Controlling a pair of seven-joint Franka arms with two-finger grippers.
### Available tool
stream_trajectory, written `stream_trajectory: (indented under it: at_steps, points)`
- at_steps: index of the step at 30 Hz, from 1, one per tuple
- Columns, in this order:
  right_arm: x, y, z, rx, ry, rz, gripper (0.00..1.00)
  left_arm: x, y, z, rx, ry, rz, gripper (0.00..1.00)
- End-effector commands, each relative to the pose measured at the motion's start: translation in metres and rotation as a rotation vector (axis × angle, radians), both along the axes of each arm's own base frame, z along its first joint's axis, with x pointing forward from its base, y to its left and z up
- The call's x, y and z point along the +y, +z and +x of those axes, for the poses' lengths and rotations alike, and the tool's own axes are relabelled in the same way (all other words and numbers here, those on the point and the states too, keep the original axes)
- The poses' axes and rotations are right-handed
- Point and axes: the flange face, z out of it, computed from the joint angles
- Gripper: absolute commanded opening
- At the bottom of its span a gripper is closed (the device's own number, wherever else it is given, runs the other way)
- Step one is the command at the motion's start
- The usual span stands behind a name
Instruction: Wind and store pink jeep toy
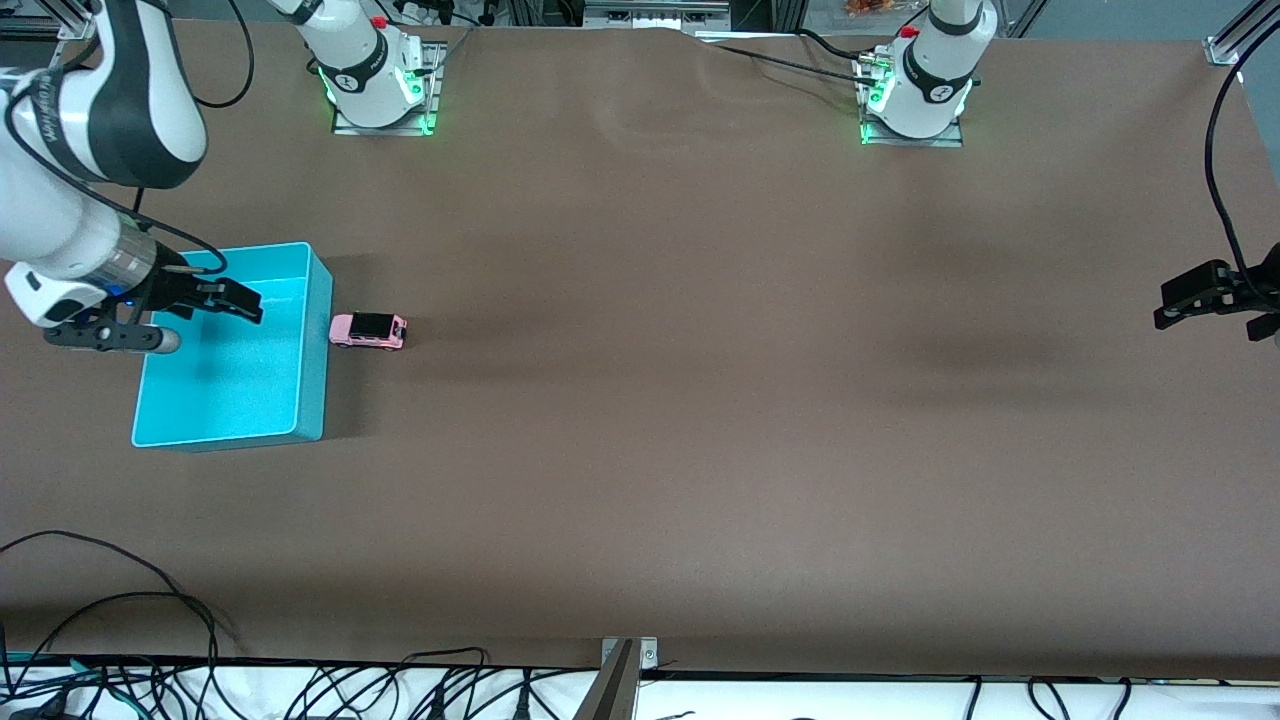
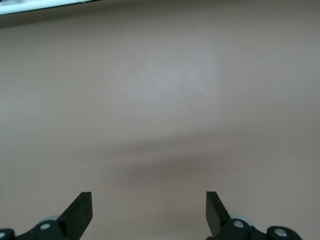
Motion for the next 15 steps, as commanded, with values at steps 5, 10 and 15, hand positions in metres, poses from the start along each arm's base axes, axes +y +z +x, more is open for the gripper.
stream_trajectory:
  at_steps: [5, 10, 15]
  points:
    - [0.030, -0.039, -0.033, -0.042, -0.029, 0.010, 1.00, -0.013, 0.009, -0.007, -0.004, 0.030, -0.015, 1.00]
    - [0.054, -0.062, -0.039, -0.015, -0.196, 0.004, 1.00, -0.008, 0.010, -0.008, -0.004, 0.046, -0.038, 1.00]
    - [0.062, -0.077, -0.046, 0.020, -0.248, -0.004, 1.00, -0.006, 0.007, -0.009, 0.001, 0.048, -0.043, 1.00]
